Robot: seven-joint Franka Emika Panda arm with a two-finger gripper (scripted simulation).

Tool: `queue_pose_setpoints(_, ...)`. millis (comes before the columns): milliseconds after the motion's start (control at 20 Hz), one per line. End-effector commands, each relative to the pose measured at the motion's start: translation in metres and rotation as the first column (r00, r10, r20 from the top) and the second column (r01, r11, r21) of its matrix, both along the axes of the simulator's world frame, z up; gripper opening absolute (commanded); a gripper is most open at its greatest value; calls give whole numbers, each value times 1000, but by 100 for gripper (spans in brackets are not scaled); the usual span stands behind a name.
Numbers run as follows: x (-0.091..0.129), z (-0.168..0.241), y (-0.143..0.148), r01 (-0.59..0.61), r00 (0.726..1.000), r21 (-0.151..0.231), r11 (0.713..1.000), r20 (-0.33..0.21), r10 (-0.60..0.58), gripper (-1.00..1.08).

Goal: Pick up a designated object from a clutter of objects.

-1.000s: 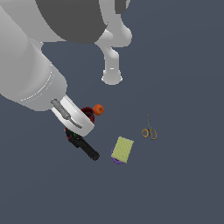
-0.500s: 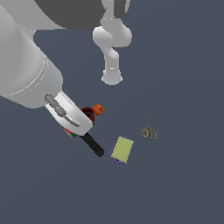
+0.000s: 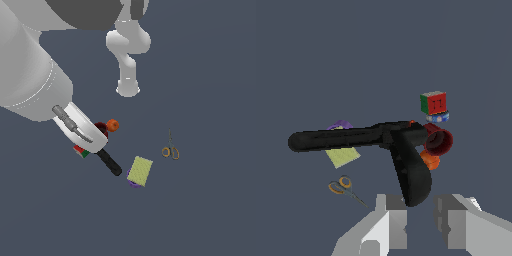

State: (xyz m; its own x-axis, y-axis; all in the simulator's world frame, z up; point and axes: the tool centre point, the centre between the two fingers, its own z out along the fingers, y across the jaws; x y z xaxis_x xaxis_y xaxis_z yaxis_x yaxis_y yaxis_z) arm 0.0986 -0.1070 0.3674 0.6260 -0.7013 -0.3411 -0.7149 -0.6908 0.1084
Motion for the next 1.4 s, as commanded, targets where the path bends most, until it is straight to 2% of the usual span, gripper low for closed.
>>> queue_pose_setpoints(0, -3, 8, 5, -1, 1000, -1, 1000, 5, 1, -100)
queue_pose_setpoints(900, -59, 114, 86, -2, 1000, -1, 1000, 4, 2, -100)
queue_pose_setpoints(1350, -66, 131, 99, -1, 1000, -1, 1000, 4, 1, -100)
